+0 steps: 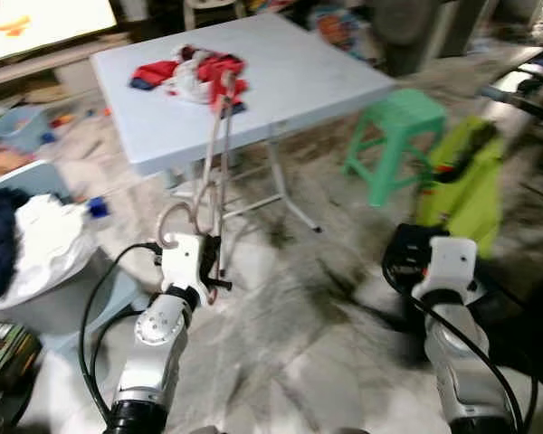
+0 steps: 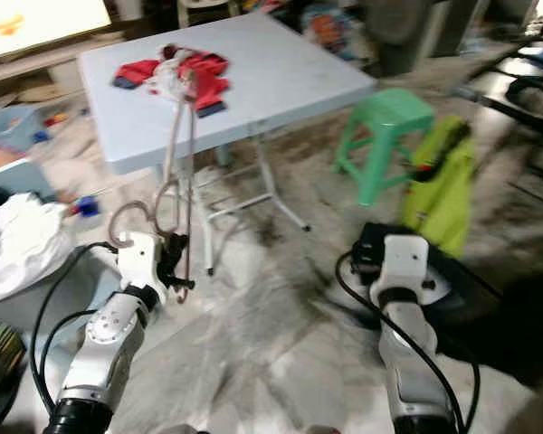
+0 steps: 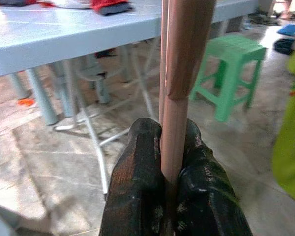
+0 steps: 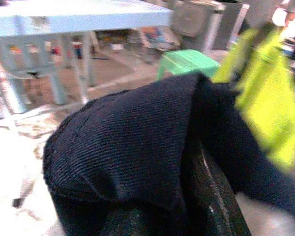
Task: Hang hanger
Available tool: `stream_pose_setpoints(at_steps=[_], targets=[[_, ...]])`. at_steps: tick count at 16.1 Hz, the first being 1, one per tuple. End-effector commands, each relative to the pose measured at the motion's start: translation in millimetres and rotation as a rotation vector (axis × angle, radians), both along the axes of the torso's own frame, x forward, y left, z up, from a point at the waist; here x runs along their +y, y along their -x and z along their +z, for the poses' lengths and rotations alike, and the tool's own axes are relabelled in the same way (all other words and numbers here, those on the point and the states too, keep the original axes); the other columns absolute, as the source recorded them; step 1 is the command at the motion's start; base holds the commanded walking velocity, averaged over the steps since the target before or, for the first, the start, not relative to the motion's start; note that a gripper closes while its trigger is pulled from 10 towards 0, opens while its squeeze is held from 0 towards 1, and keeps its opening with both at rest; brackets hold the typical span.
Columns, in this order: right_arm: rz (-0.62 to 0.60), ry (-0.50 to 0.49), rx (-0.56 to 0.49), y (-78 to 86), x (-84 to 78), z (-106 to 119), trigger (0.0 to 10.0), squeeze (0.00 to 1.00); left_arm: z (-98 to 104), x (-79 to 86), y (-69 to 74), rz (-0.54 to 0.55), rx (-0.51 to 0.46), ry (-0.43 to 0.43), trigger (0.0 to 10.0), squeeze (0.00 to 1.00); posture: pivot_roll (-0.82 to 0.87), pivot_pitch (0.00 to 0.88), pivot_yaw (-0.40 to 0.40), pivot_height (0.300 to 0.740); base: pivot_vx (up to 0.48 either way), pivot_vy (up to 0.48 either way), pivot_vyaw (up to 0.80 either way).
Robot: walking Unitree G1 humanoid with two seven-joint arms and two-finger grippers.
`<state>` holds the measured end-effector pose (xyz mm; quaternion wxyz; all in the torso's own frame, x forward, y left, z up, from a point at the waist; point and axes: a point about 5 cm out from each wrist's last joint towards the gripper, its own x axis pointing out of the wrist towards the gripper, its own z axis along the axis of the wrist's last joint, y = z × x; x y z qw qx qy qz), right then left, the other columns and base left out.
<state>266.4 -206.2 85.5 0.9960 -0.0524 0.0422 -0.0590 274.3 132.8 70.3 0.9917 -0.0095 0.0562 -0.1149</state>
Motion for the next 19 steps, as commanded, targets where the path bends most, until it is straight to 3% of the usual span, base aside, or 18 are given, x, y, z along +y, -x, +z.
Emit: stream_pose_setpoints(at_steps=[1,6,14,15,17,18,19], targets=[[0.061,0.010,-0.098,-11.3,10.7,20.7,10.0,0.00,3.8,4.7,-2.4,0.023,-0.023,-0.004,10.0,0.00,-0.04,0.000,0.059,0.740,0.458,0.000,0.00],[0.104,-0.001,-0.118,-16.4,19.9,25.5,10.0,0.00,5.6,5.0,-3.3,0.031,-0.036,-0.004,10.0,0.00,-0.03,0.000,0.052,0.740,0.458,0.000,0.00],[0.152,0.034,-0.137,-19.2,25.7,28.1,10.0,0.00,1.5,18.8,-5.4,0.172,-0.015,-0.057,10.0,0.00,-0.01,0.000,0.026,0.740,0.429,0.067,0.00],[0.174,0.057,-0.134,-18.9,28.2,27.0,10.0,0.00,-4.4,26.4,-1.3,0.240,0.018,-0.073,10.0,0.00,-0.01,0.000,0.020,0.740,0.000,0.000,0.00],[0.182,0.067,-0.133,-18.6,28.9,26.4,10.0,0.00,-6.3,28.7,0.6,0.258,0.030,-0.077,10.0,0.00,-0.01,0.000,0.020,0.740,0.000,0.000,0.00],[0.188,0.084,-0.104,-10.3,25.8,17.8,10.0,0.00,-10.5,36.9,15.4,0.249,0.057,-0.071,10.0,0.00,0.01,0.000,0.011,0.740,0.000,0.000,0.00],[0.187,0.083,-0.092,-7.2,24.2,14.5,10.0,0.00,-11.9,40.2,20.2,0.250,0.066,-0.076,10.0,0.00,0.02,0.000,0.007,0.740,0.000,0.000,0.00]])
